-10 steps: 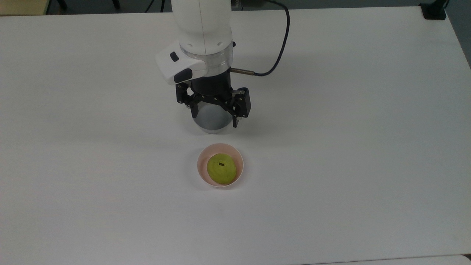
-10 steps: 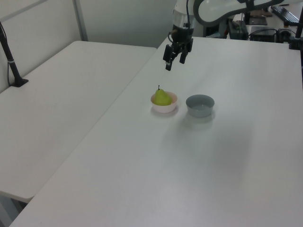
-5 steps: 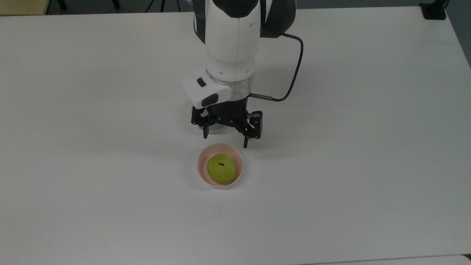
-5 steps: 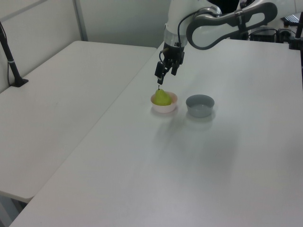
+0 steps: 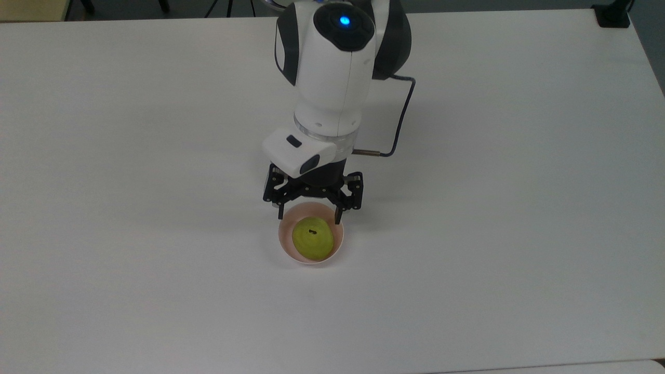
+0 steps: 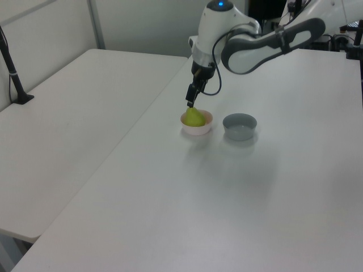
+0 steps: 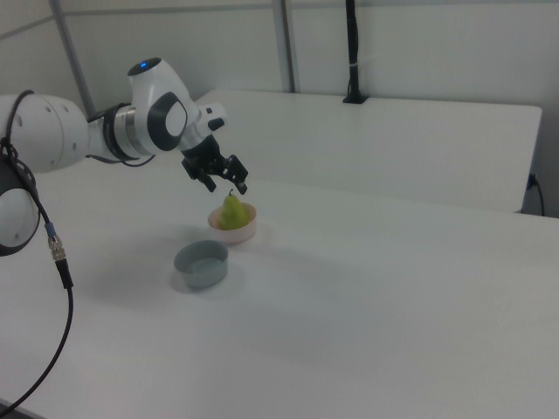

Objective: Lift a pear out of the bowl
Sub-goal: 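Move the open gripper over the pear in the pink bowl, then lower the gripper around the pear and close on it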

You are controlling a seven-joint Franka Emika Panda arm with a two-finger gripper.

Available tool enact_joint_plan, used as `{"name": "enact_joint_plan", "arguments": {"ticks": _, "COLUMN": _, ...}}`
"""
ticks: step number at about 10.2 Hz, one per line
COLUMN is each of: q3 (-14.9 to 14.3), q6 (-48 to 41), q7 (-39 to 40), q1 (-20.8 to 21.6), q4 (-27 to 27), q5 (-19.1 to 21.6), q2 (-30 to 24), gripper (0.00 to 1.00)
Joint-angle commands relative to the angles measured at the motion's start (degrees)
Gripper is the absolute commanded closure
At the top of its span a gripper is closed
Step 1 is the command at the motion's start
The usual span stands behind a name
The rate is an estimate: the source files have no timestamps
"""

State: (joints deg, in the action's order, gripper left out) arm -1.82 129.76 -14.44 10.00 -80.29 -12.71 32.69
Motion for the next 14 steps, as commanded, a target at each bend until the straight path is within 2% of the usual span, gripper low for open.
{"name": "enact_joint_plan", "arguments": {"ticks": 1, "q3": -1.1, "q6": 3.0, "q7": 1.8, "q1": 0.9, "q4": -0.1, "q5": -2.8, "q2": 2.2, "gripper": 0.00}}
{"name": "enact_joint_plan", "arguments": {"ticks": 4, "q3": -1.0, "q6": 4.8, "q7": 2.0, "q1": 0.9, "q4": -1.2, "q5": -3.4, "q2": 3.5, "gripper": 0.00}}
{"name": "enact_joint_plan", "arguments": {"ticks": 5, "q3": -1.0, "q6": 4.9, "q7": 1.9, "q1": 0.9, "q4": -1.2, "q5": -3.3, "q2": 3.7, "gripper": 0.11}}
{"name": "enact_joint_plan", "arguments": {"ticks": 6, "q3": -0.9, "q6": 5.0, "q7": 1.5, "q1": 0.9, "q4": -1.2, "q5": -3.0, "q2": 3.7, "gripper": 0.34}}
{"name": "enact_joint_plan", "arguments": {"ticks": 7, "q3": -0.9, "q6": 5.1, "q7": 1.4, "q1": 0.9, "q4": -1.2, "q5": -2.8, "q2": 3.7, "gripper": 0.69}}
{"name": "enact_joint_plan", "arguments": {"ticks": 8, "q3": -0.9, "q6": 5.1, "q7": 1.4, "q1": 0.9, "q4": -1.2, "q5": -2.5, "q2": 3.6, "gripper": 1.00}}
{"name": "enact_joint_plan", "arguments": {"ticks": 10, "q3": -0.9, "q6": 5.1, "q7": 1.8, "q1": 0.9, "q4": -1.2, "q5": -2.7, "q2": 3.3, "gripper": 1.00}}
{"name": "enact_joint_plan", "arguments": {"ticks": 14, "q3": -0.5, "q6": 2.2, "q7": 1.5, "q1": 0.4, "q4": -2.0, "q5": -2.1, "q2": -0.8, "gripper": 1.00}}
